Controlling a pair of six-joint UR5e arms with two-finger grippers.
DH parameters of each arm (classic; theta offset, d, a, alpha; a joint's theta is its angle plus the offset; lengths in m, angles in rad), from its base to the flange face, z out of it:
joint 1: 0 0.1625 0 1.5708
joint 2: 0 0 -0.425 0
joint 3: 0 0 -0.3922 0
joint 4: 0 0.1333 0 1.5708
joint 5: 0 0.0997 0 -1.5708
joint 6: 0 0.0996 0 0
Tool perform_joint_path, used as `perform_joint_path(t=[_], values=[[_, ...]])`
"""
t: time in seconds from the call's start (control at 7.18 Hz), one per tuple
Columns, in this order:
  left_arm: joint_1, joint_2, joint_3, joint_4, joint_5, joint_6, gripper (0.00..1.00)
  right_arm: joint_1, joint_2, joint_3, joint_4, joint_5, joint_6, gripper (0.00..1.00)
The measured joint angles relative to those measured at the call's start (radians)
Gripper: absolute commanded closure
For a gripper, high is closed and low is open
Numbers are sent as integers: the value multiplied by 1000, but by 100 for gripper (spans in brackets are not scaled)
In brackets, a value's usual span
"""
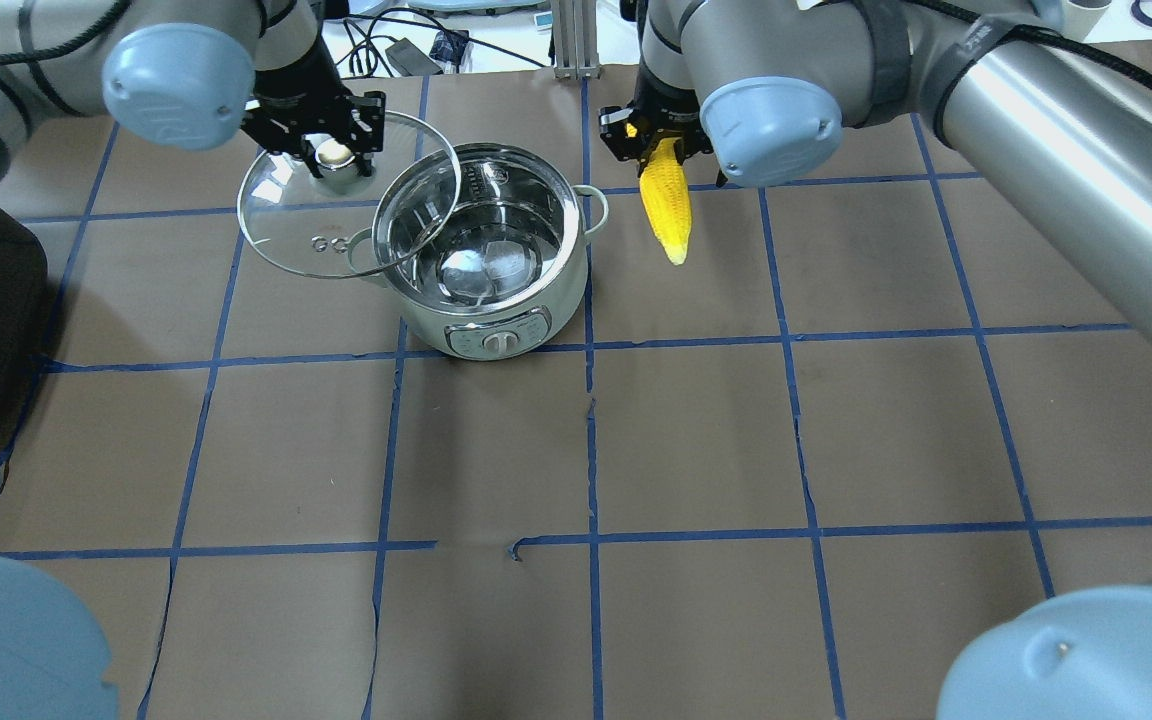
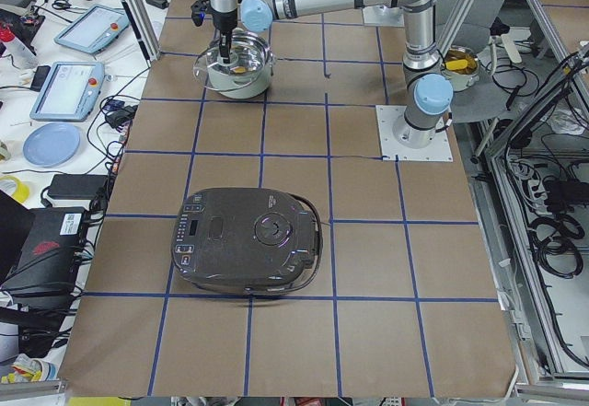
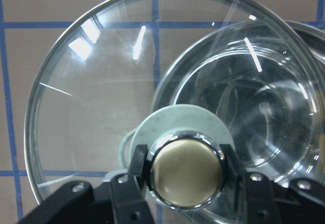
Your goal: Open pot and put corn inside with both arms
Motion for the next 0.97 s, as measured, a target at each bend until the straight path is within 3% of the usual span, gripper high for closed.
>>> perform_joint_path(t=[0.42, 0.84, 0.97], values=[[195, 7, -94, 14, 1, 363, 100, 120, 42, -52, 15, -22, 237, 81], [317, 10, -345, 401, -42, 607, 100, 236, 210, -307, 122, -49, 419, 79], [344, 9, -414, 493, -78, 628, 100, 249, 247, -335, 129, -55, 433, 70]])
